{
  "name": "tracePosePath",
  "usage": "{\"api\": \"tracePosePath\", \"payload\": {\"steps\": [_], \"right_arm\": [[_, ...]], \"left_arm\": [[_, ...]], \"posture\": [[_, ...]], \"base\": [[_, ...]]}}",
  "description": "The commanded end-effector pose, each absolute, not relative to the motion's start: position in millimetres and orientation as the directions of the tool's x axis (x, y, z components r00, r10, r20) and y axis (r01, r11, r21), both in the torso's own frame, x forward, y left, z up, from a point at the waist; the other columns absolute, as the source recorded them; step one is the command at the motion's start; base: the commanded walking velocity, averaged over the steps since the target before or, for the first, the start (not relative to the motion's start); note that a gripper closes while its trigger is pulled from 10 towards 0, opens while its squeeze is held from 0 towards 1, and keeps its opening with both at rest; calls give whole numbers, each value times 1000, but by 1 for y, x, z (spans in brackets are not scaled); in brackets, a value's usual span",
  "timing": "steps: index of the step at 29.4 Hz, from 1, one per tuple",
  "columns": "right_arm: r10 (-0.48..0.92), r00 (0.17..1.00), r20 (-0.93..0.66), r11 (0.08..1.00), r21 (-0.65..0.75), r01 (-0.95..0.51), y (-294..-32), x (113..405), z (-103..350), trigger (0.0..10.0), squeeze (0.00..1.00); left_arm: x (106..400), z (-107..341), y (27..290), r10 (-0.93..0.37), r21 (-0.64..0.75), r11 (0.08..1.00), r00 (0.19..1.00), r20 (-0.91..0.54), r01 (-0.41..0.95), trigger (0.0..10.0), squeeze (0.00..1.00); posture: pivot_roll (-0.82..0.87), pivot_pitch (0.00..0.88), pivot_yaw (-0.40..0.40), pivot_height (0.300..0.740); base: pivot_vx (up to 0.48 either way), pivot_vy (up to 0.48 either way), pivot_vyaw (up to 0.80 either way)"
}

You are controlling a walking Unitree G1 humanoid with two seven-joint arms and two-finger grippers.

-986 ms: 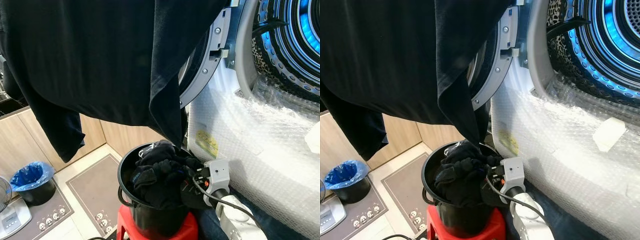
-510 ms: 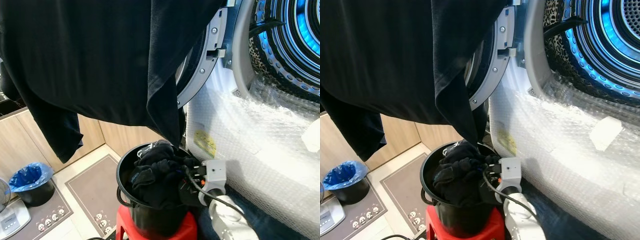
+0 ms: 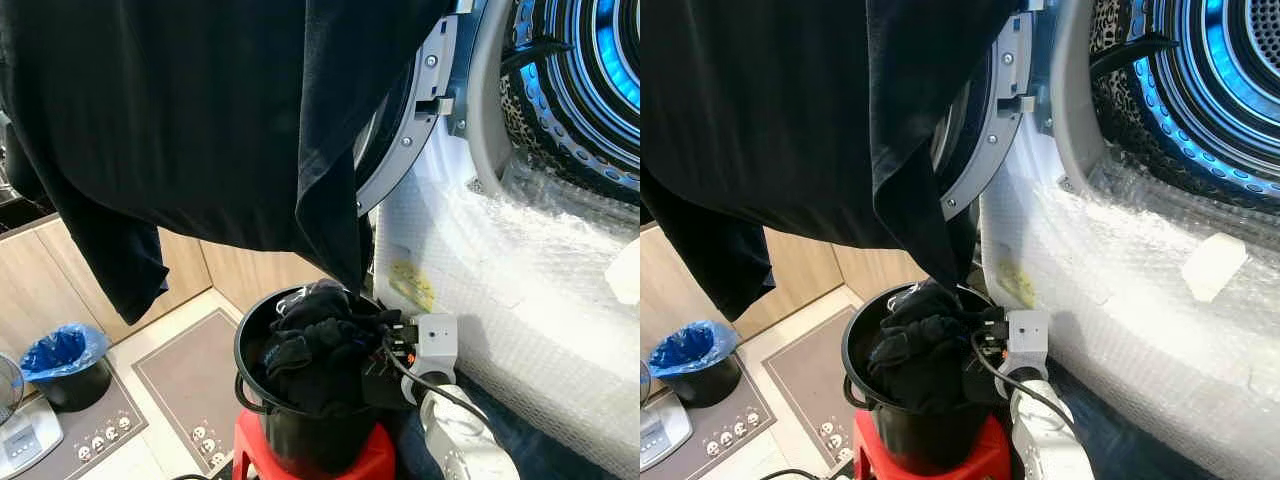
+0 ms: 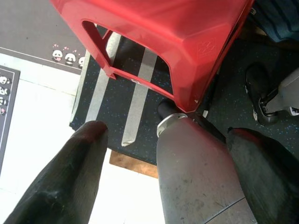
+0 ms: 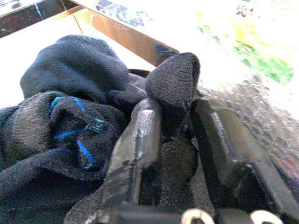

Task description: Clothes washing

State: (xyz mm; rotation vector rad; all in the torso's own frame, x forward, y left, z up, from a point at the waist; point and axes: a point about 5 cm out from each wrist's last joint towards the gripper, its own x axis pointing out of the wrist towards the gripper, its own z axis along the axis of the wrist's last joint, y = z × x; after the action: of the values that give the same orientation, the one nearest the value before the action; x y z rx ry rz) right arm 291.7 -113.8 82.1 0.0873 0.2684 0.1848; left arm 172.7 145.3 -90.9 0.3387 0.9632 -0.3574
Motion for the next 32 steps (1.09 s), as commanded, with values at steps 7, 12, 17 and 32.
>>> {"api": "tracePosePath", "payload": {"steps": [7,12,17,32], "right_arm": [[264,935,-237,962,141,-236,-107,291,87,0,0],[293,928,-230,952,162,-261,-106,289,87,0,0],[335,915,-225,936,190,-296,-105,286,89,0,0],[607,791,-77,781,238,-577,-122,276,115,10000,0]], "left_arm": [[173,-91,147,-133,125,889,511,-849,440,10000,0],[173,-91,146,-135,124,889,512,-848,440,10000,0],[173,-91,145,-137,121,890,512,-848,440,10000,0],[174,-91,145,-141,124,885,513,-847,449,10000,0]], "posture": [[-121,0,43,740],[-121,0,39,740],[-124,0,38,740],[-135,0,50,740]], "base": [[0,0,0],[0,0,0],[0,0,0],[0,0,0]]}}
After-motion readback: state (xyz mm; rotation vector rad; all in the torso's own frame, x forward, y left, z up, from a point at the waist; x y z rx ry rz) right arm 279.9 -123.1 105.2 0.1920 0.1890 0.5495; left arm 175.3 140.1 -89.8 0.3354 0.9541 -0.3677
